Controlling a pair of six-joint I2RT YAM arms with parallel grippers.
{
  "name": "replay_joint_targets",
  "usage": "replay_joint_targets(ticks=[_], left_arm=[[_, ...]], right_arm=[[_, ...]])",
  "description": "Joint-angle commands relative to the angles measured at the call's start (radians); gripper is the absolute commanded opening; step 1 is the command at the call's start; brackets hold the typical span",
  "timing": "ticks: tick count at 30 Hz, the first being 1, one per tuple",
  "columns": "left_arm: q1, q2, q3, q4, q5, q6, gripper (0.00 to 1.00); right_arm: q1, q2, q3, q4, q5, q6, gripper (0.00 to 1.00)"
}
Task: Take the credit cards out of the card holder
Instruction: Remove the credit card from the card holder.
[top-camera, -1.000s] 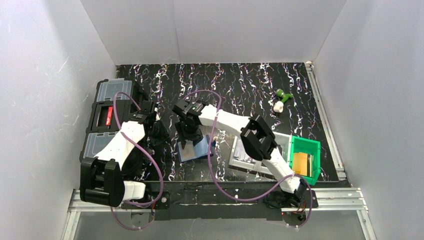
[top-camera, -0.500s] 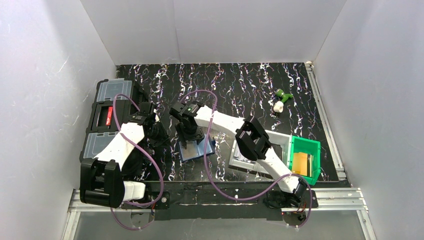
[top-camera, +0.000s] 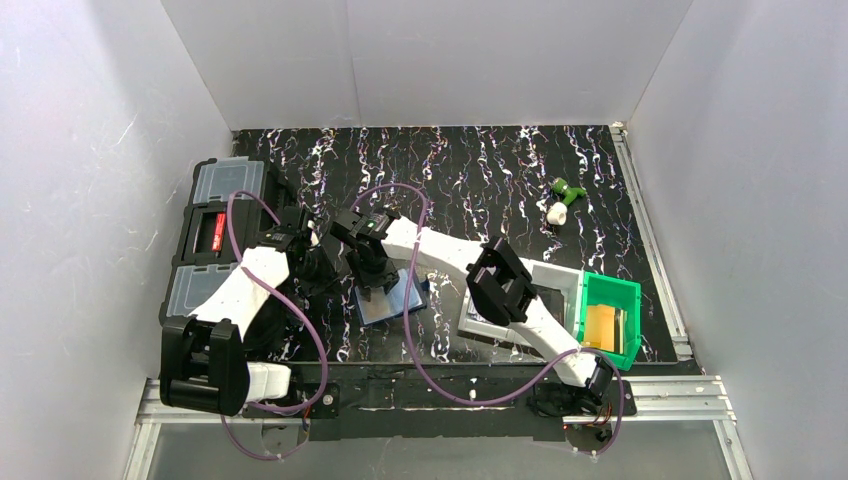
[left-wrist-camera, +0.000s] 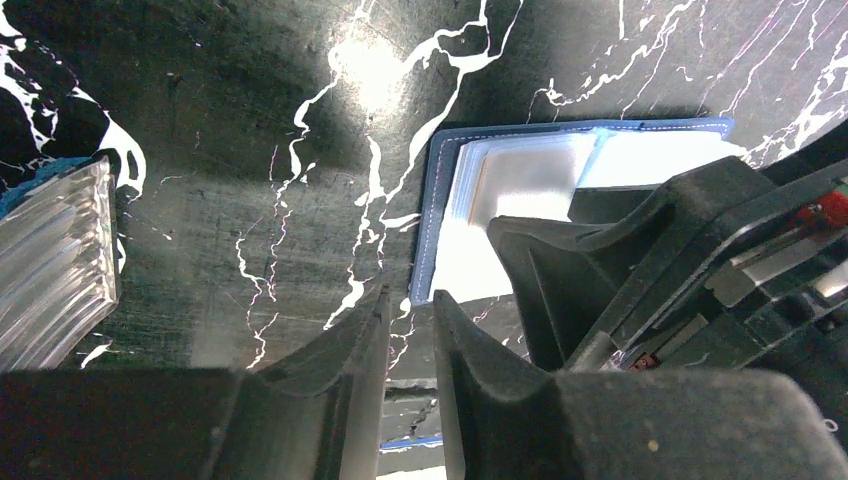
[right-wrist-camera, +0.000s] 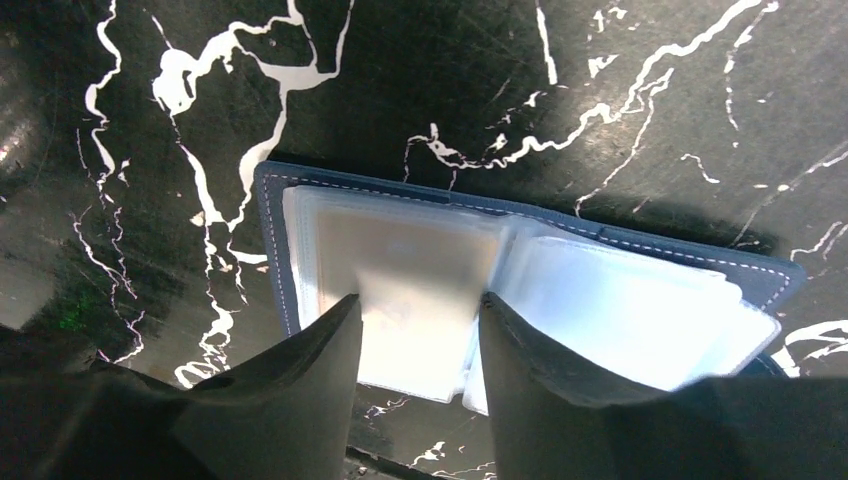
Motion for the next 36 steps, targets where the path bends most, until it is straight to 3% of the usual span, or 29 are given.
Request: replay_joint_targets(ticks=[1, 7, 12, 29, 33, 36], left_arm=[[0.004, -0.031, -0.016, -0.011, 0.021, 0.000, 0.22], [0.003, 0.001, -0.034, 0.024, 0.085, -0.002, 0.24], [-0.024, 0.045, -0.031, 0.052, 0.116, -0.006, 0.27], [-0.156, 0.206, -0.016, 0.214, 0.120, -0.065, 0.29], [-0.158, 0.225, -0.016, 0.228, 0.122, -0.068, 0.20], [-0.157, 0.219, -0.018, 0.230, 0.116, -0.072, 0.05]], right_arm=[[0.004, 0.099, -0.052, -0.011, -0.011, 0.000, 0.48], [-0.040, 0.046, -0.214, 0.088, -0.133, 0.018, 0.24], [-0.083, 0.008, -0.305, 0.147, -0.208, 0.023, 0.15], [-0.117, -0.042, -0.402, 0.230, -0.294, 0.014, 0.13], [-0.122, -0.072, -0.398, 0.229, -0.301, 0.009, 0.14], [-0.125, -0.107, -0.390, 0.228, -0.303, 0.003, 0.21]])
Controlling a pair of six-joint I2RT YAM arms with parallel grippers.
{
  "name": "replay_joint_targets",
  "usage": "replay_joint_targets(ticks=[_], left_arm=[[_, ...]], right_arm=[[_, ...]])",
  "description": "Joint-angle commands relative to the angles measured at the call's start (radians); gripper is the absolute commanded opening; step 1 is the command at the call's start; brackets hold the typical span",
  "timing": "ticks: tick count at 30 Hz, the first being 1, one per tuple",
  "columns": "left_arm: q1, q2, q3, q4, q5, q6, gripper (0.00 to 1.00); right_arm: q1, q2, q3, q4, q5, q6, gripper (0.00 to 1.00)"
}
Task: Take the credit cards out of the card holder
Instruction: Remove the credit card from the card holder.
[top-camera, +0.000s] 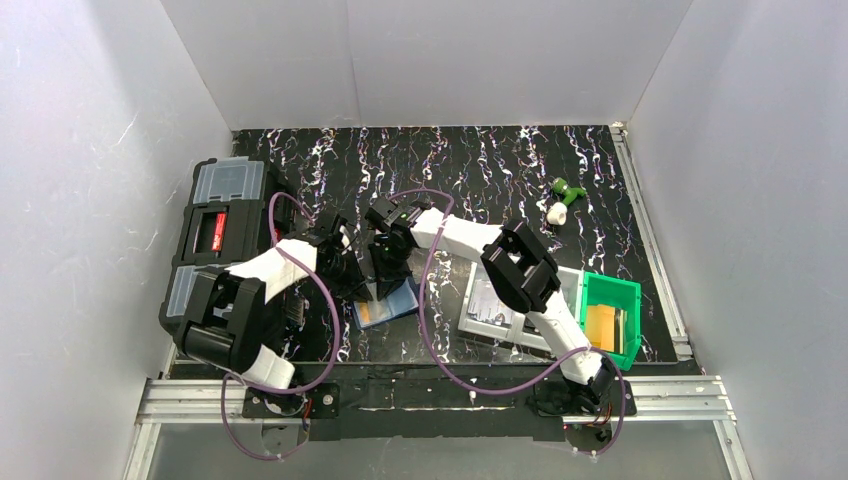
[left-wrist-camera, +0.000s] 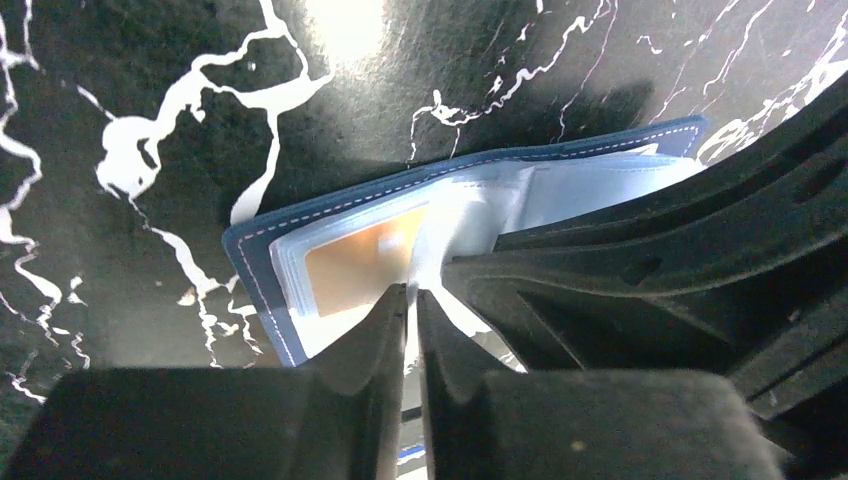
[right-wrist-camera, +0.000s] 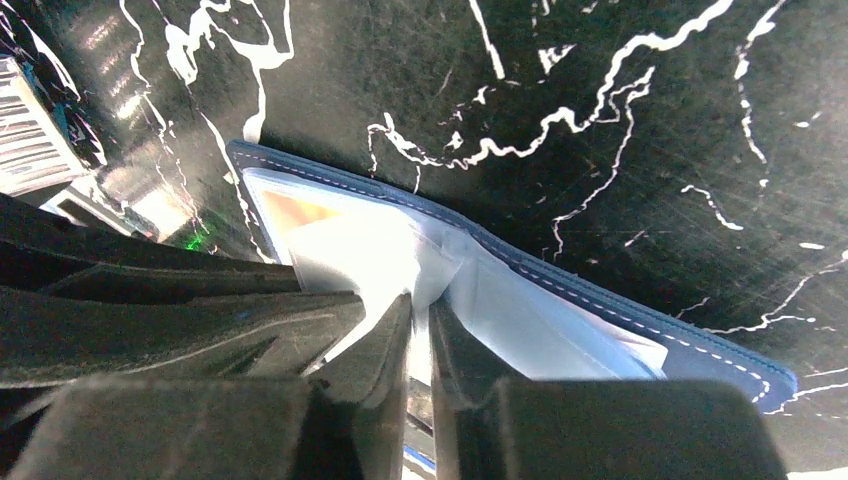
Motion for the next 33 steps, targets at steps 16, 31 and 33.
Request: replay_joint_targets(ticks=[16, 31, 33], left_arm=[[-0.023, -0.112, 0.068, -0.087, -0.021, 0.001, 0.00], [-0.138, 0.026, 0.208, -0.056, -0.038, -0.062, 0.24], [-0.150, 0.055, 0.230, -0.048, -0.033, -0.066, 0.27]], right_arm=[[-0.030, -0.232, -0.012, -0.118, 0.112, -0.066, 0.65], [-0.111, -0.452, -0.228, -0.098, 0.185, -0.068, 0.66], [-0.118, -0.478, -0.262, -0.091, 0.191, -0.068, 0.66]])
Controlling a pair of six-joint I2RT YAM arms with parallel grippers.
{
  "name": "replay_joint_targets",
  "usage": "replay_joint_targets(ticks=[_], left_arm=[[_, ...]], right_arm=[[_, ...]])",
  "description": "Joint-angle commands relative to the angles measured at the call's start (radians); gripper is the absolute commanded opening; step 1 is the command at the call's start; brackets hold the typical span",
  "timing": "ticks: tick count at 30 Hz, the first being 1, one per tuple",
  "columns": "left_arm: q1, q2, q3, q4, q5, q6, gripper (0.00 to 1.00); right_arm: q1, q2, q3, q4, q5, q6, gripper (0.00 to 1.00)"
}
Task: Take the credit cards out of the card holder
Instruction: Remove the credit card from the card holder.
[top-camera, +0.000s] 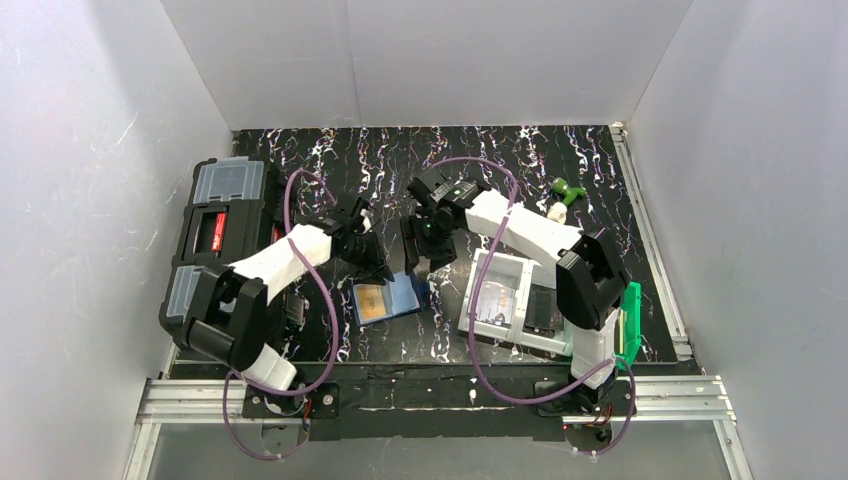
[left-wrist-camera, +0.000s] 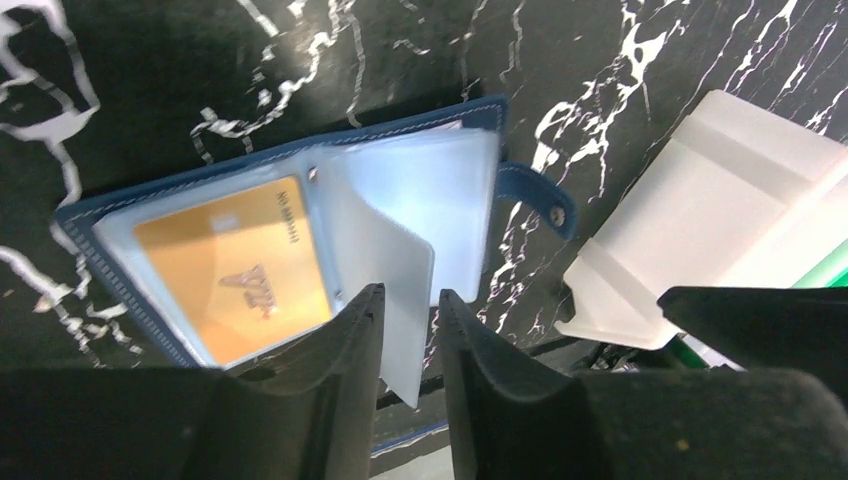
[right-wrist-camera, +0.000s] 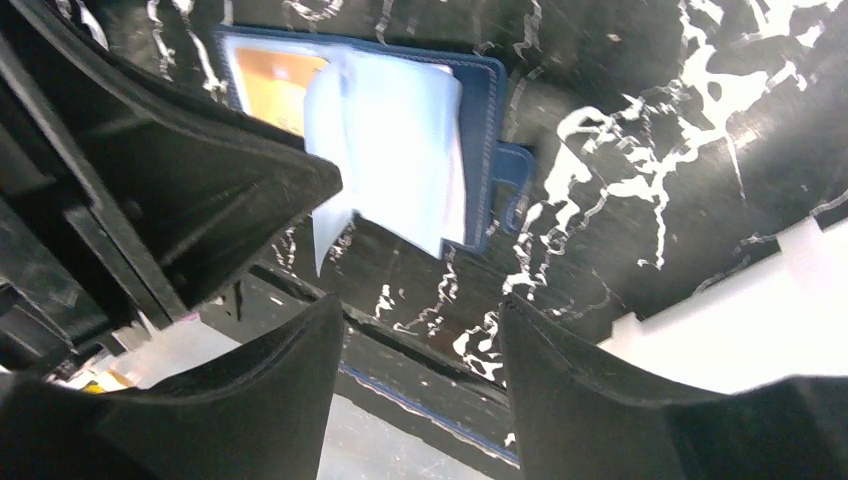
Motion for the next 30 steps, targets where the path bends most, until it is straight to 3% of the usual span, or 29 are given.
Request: replay_joint_targets(ticks=[1, 13, 24, 30], left_arm=[[-0.032, 0.072, 0.069, 0.014, -0.001, -0.024, 0.29], [-0.057, 0.203, 0.121, 0.084, 0.043, -0.056, 0.46], [-0.023, 0.038, 0.156, -0.094, -0.110, 0.022, 0.51], [0.051, -0.076, 0.084, -0.185, -0.174, 0.067, 0.46]], right_arm=[[-0.020, -0.086, -0.077, 0.014, 0.032, -0.015, 0.66], [-0.029, -0.147, -0.175, 0.045, 0.039, -0.001, 0.66], [-0.027, -0.093, -0.116, 0.094, -0.080, 0.035, 0.64], [-0.006, -0.014, -0.078, 0.182, -0.231, 0.091, 0.62]])
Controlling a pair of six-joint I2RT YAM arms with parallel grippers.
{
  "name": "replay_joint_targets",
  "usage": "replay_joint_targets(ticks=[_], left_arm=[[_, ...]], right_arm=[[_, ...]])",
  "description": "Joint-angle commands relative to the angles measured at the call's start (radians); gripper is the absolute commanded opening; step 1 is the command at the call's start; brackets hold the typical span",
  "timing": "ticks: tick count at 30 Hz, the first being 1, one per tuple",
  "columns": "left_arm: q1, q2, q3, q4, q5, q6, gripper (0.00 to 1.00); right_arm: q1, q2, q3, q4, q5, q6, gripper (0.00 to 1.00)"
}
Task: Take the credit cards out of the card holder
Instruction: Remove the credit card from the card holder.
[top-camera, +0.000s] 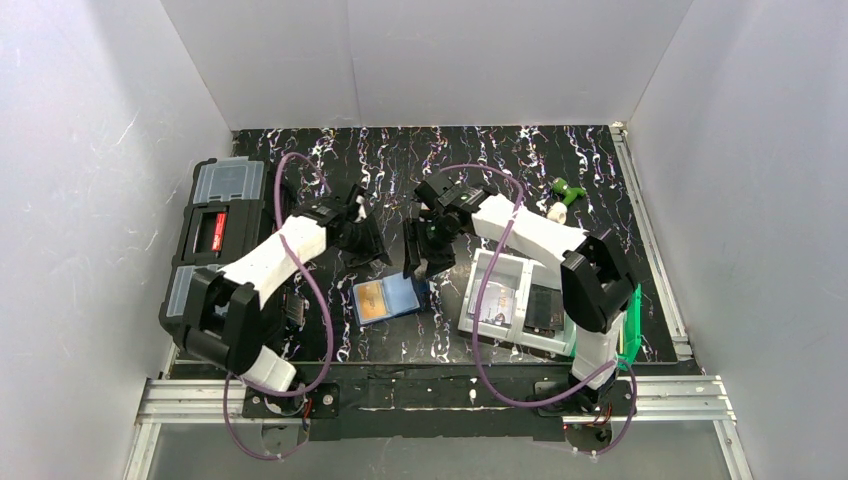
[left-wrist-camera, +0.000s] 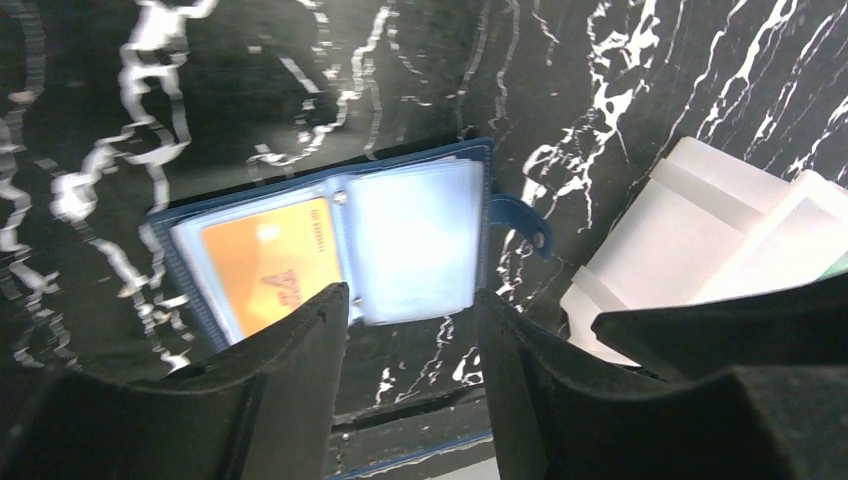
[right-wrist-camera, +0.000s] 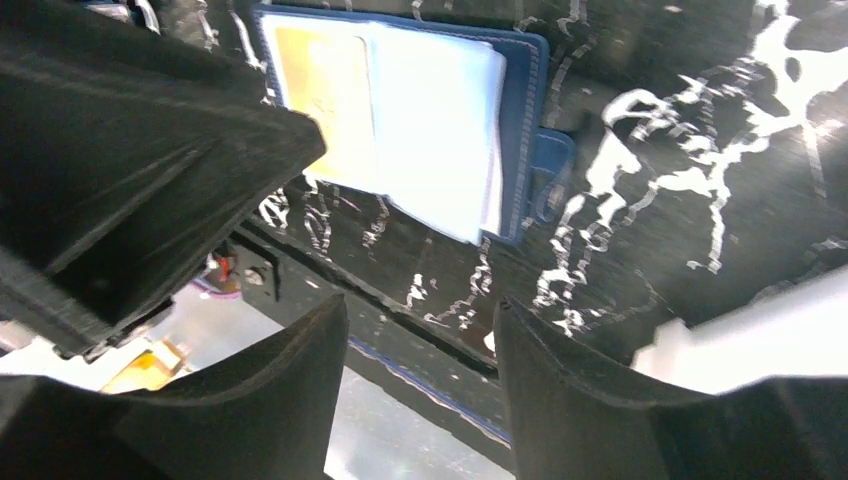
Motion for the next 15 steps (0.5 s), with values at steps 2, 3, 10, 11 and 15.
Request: replay_joint_targets(ticks=[2, 3, 10, 11, 15], left_arm=[[0.080, -0.131, -0.083, -0.115, -0.077, 0.060, 0.41], [0.091, -0.142, -0.099, -0.116, -0.077, 0.064, 0.38], [0.127, -0.148, -0.182, -0.095, -0.065, 0.079, 0.17], [0.128, -0.140, -0.189, -0.089, -0.064, 0.079, 0.16], [0.129, -0.097, -0.214, -0.052, -0.047, 0.079, 0.10]], right_arm=[[0.031, 0.090, 0.069, 0.120, -0.175, 0.071, 0.60], [0.038, 0.114, 0.079, 0.132, -0.191, 0.080, 0.58], [0.056, 0.243, 0.120, 0.206, -0.264, 0.140, 0.45], [0.057, 0.256, 0.123, 0.211, -0.267, 0.144, 0.45], [0.058, 0.300, 0.137, 0.217, -0.256, 0.147, 0.43]])
